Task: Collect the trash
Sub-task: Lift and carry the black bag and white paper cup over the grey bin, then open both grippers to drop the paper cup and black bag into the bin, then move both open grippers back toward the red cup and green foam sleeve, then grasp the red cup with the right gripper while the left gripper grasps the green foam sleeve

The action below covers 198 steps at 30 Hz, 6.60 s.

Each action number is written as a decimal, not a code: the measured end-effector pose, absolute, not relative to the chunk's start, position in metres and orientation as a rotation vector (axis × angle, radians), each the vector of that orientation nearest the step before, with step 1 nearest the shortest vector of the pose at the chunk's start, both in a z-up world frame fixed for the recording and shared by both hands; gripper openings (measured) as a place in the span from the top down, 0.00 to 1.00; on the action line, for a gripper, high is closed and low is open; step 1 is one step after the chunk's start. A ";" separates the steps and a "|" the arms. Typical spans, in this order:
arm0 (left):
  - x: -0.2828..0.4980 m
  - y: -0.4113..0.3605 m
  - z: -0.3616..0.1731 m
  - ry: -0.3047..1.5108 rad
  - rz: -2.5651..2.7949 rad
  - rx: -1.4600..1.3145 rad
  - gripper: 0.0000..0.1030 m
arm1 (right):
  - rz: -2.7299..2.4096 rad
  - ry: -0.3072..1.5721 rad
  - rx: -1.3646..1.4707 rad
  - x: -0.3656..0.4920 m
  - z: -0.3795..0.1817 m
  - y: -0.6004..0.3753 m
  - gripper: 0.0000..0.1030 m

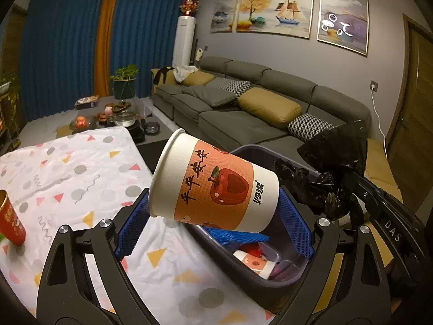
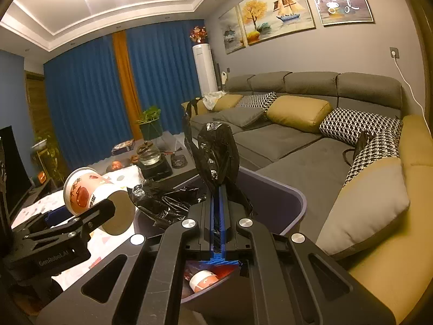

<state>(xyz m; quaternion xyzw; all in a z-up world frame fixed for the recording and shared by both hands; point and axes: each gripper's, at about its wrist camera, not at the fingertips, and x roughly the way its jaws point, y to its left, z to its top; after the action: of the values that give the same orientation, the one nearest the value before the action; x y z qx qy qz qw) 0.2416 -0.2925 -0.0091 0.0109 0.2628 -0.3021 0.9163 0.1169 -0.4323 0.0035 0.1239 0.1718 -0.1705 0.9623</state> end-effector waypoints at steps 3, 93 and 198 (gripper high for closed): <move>0.241 -0.298 -0.009 0.539 -0.628 0.032 0.14 | -0.348 0.355 0.258 0.120 0.002 -0.435 0.96; 0.273 0.126 -0.053 0.534 0.317 -0.192 0.07 | 0.227 0.479 0.035 0.238 -0.038 -0.087 0.21; 0.343 0.068 -0.067 0.786 0.013 -0.157 0.88 | 0.056 0.464 0.176 0.271 -0.021 -0.155 0.35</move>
<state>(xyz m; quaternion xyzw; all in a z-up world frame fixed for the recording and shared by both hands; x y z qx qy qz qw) 0.3429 0.0683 -0.0666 -0.0762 0.3826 0.0062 0.9207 0.2712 -0.1548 -0.0214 0.0869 0.2298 0.0278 0.9690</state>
